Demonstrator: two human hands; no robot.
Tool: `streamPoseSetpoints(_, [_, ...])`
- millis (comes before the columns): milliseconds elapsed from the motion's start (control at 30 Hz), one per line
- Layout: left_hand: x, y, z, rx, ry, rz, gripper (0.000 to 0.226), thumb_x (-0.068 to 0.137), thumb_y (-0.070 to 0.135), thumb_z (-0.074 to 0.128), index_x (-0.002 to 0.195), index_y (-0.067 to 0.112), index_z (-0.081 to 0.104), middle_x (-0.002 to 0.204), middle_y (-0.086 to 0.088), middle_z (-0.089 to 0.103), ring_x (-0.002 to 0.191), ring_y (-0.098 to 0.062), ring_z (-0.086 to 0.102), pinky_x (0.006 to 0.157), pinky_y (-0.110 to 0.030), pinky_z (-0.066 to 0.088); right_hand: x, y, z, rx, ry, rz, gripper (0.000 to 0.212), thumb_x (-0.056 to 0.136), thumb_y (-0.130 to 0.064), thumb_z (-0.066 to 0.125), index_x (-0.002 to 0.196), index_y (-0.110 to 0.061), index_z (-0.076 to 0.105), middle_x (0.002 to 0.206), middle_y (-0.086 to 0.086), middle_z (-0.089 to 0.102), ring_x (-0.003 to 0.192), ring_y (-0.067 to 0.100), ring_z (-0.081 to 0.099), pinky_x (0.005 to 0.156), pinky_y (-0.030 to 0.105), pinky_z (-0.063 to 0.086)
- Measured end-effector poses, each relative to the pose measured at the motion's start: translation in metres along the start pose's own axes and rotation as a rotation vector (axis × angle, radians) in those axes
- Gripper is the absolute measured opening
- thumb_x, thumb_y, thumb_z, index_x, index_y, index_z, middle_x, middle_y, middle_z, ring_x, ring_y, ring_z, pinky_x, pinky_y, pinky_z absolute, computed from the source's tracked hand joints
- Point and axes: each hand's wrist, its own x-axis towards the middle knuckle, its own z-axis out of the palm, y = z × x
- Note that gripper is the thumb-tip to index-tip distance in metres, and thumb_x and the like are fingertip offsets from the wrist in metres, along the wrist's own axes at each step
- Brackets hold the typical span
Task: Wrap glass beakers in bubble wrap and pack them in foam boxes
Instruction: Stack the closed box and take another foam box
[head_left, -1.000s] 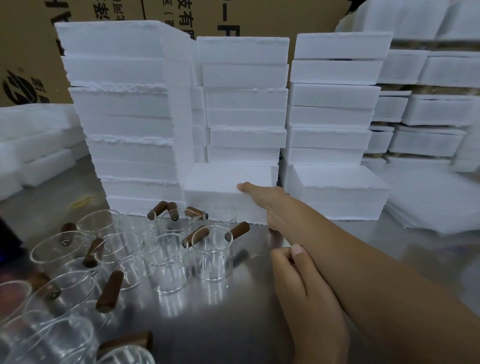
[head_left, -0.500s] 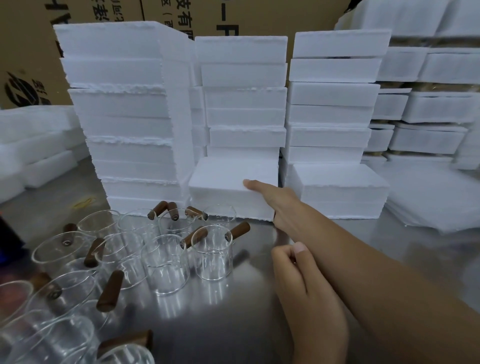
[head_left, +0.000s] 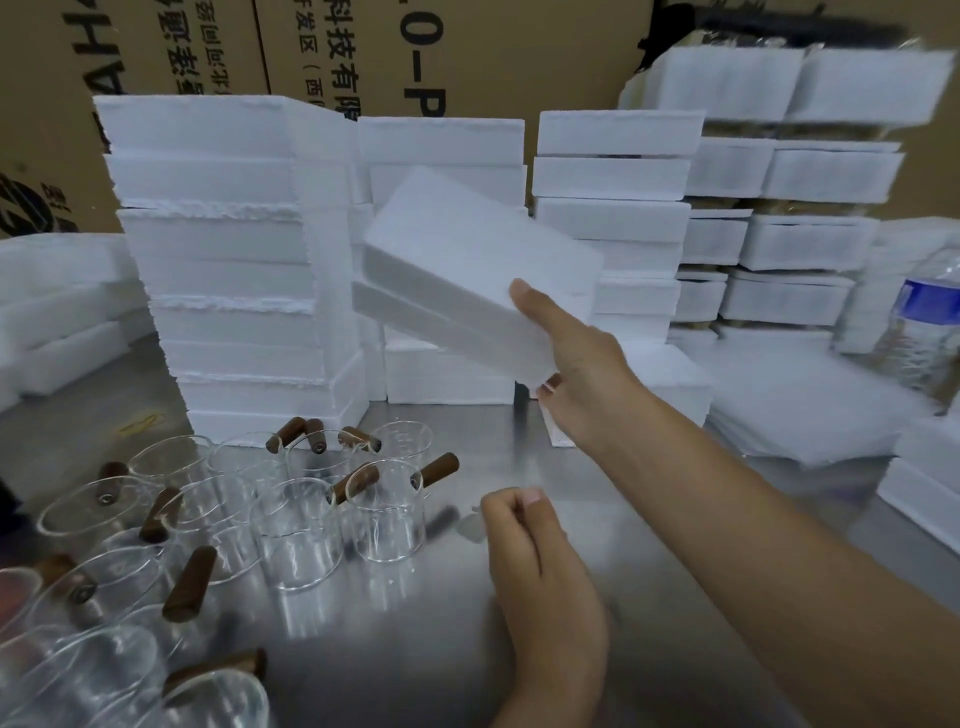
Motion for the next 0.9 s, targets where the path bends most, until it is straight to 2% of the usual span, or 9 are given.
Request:
streamPoseSetpoints(67, [-0.032, -0.008, -0.016, -0.26, 0.084, 0.085, 0.017, 0.098, 0.024, 0.036, 0.083, 0.021, 0.044, 0.073, 0.001, 0.049, 0.058, 0.0, 0.044, 0.06, -0.017, 0.038, -0.022, -0.012, -0.027, -0.037, 0.001, -0.061, 0.064, 0.058, -0.041, 0.083, 0.115, -0.022, 0.058, 0.103, -0.005, 0.068, 0.095, 0.015, 0.063, 0.078, 0.032, 0.05])
streamPoseSetpoints(133, [-0.035, 0.0, -0.02, -0.203, 0.152, 0.107, 0.015, 0.098, 0.021, 0.037, 0.083, 0.022, 0.042, 0.079, -0.003, 0.05, 0.063, -0.002, 0.045, 0.061, -0.017, 0.038, -0.04, -0.018, -0.063, -0.103, 0.019, -0.086, 0.072, 0.049, -0.047, 0.079, 0.115, -0.024, 0.059, 0.105, -0.007, 0.068, 0.101, 0.016, 0.061, 0.087, 0.038, 0.047])
streamPoseSetpoints(233, [-0.035, 0.002, -0.016, -0.367, 0.161, 0.001, 0.015, 0.099, 0.021, 0.037, 0.086, 0.023, 0.043, 0.087, -0.002, 0.052, 0.083, -0.018, 0.05, 0.073, -0.028, 0.039, -0.057, -0.019, -0.121, -0.124, 0.145, -0.075, 0.056, 0.047, -0.044, 0.076, 0.097, -0.022, 0.062, 0.087, -0.008, 0.071, 0.095, 0.015, 0.063, 0.086, 0.042, 0.051])
streamPoseSetpoints(333, [-0.033, 0.006, -0.019, -0.425, 0.133, -0.044, 0.017, 0.099, 0.02, 0.036, 0.088, 0.025, 0.047, 0.089, 0.002, 0.054, 0.089, -0.017, 0.053, 0.084, -0.036, 0.038, -0.072, -0.012, -0.17, -0.181, 0.307, -0.027, 0.055, 0.052, -0.042, 0.076, 0.1, -0.018, 0.062, 0.095, -0.004, 0.066, 0.094, 0.018, 0.062, 0.086, 0.042, 0.05])
streamPoseSetpoints(500, [-0.042, 0.005, -0.013, -0.336, -0.187, 0.001, 0.025, 0.101, 0.024, 0.031, 0.096, 0.024, 0.055, 0.101, 0.004, 0.058, 0.097, -0.008, 0.056, 0.085, -0.022, 0.042, -0.082, 0.001, -0.213, -0.319, 0.327, 0.023, 0.043, 0.066, -0.043, 0.076, 0.099, -0.021, 0.059, 0.09, -0.006, 0.066, 0.085, 0.015, 0.062, 0.072, 0.033, 0.048])
streamPoseSetpoints(567, [-0.048, 0.003, -0.01, -0.261, -0.363, 0.007, 0.031, 0.1, 0.035, 0.026, 0.1, 0.027, 0.056, 0.108, 0.008, 0.06, 0.1, -0.002, 0.056, 0.084, -0.016, 0.042, -0.079, 0.002, -0.219, -0.359, 0.362, 0.024, 0.037, 0.069, -0.047, 0.075, 0.091, -0.023, 0.057, 0.089, -0.005, 0.063, 0.083, 0.016, 0.06, 0.074, 0.034, 0.046])
streamPoseSetpoints(667, [-0.058, -0.001, -0.007, -0.159, -0.572, 0.047, 0.048, 0.082, 0.058, 0.025, 0.109, 0.033, 0.057, 0.112, 0.016, 0.062, 0.099, 0.006, 0.06, 0.08, -0.012, 0.045, -0.076, 0.006, -0.218, -0.452, 0.407, -0.03, 0.032, 0.076, -0.05, 0.069, 0.085, -0.026, 0.05, 0.079, -0.012, 0.053, 0.072, 0.007, 0.051, 0.061, 0.028, 0.037])
streamPoseSetpoints(800, [-0.065, 0.002, -0.004, -0.116, -0.618, 0.055, 0.055, 0.071, 0.067, 0.027, 0.111, 0.043, 0.055, 0.11, 0.026, 0.063, 0.1, 0.012, 0.058, 0.083, -0.011, 0.043, -0.078, 0.009, -0.216, -0.617, 0.479, -0.116, 0.042, 0.077, -0.061, 0.06, 0.095, -0.024, 0.049, 0.089, -0.001, 0.053, 0.082, 0.022, 0.051, 0.071, 0.033, 0.037])
streamPoseSetpoints(900, [-0.071, 0.001, -0.004, -0.053, -0.619, 0.078, 0.058, 0.065, 0.076, 0.026, 0.109, 0.049, 0.055, 0.107, 0.033, 0.061, 0.104, 0.014, 0.053, 0.089, -0.016, 0.038, -0.083, 0.006, -0.214, -0.729, 0.553, -0.245, 0.041, 0.076, -0.065, 0.056, 0.075, -0.025, 0.048, 0.088, 0.001, 0.055, 0.085, 0.027, 0.052, 0.079, 0.04, 0.044])
